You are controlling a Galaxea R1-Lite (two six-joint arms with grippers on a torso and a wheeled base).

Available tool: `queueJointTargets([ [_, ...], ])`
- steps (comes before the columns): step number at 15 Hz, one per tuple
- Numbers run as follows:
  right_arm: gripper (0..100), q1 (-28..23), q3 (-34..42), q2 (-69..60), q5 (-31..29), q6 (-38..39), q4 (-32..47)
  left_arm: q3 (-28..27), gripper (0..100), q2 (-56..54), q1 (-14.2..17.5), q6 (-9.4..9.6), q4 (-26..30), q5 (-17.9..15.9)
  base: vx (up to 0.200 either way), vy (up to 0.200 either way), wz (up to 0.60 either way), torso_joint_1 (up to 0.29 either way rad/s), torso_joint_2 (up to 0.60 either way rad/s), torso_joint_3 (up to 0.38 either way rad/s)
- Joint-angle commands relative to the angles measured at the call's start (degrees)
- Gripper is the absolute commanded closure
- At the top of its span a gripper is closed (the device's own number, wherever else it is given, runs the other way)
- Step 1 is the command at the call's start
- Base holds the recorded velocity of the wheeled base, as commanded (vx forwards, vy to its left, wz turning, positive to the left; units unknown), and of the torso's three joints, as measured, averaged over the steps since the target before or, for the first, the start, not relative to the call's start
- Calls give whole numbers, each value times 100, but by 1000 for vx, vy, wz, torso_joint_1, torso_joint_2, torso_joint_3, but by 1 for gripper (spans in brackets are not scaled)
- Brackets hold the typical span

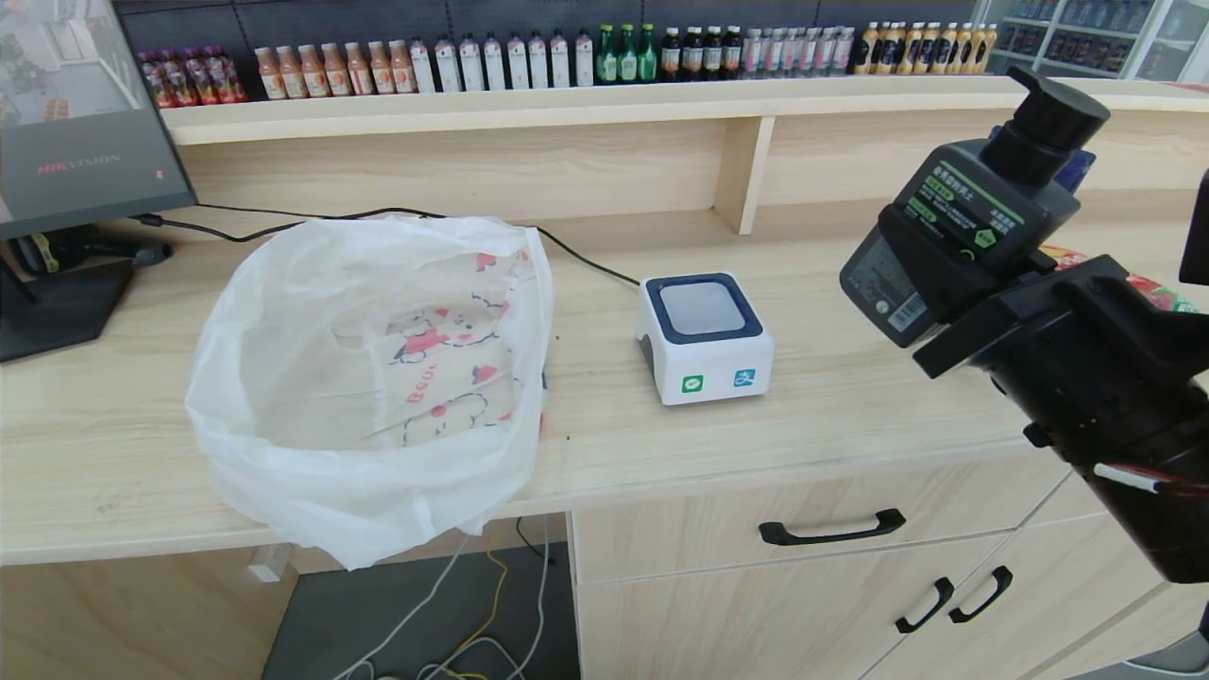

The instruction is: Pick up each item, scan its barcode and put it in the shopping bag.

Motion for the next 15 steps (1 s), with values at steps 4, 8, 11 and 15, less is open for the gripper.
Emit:
queueJointTargets([
  [4, 100, -6, -95, 117, -1, 115, -3, 0, 0, -2, 0, -1, 0, 1, 0, 0, 0, 0, 0, 0],
  [8, 100, -14, -227, 231, -1, 133, -3, 0, 0, -2, -9, 7, 9, 1, 0, 0, 0, 0, 0, 0],
  [11, 100, -32, -236, 223, -1, 133, -3, 0, 0, -2, -9, 7, 0, 1, 0, 0, 0, 0, 0, 0],
  [15, 100, -32, -245, 214, 8, 142, -3, 0, 0, -2, 0, -1, 0, 1, 0, 50, 0, 1, 2, 1],
])
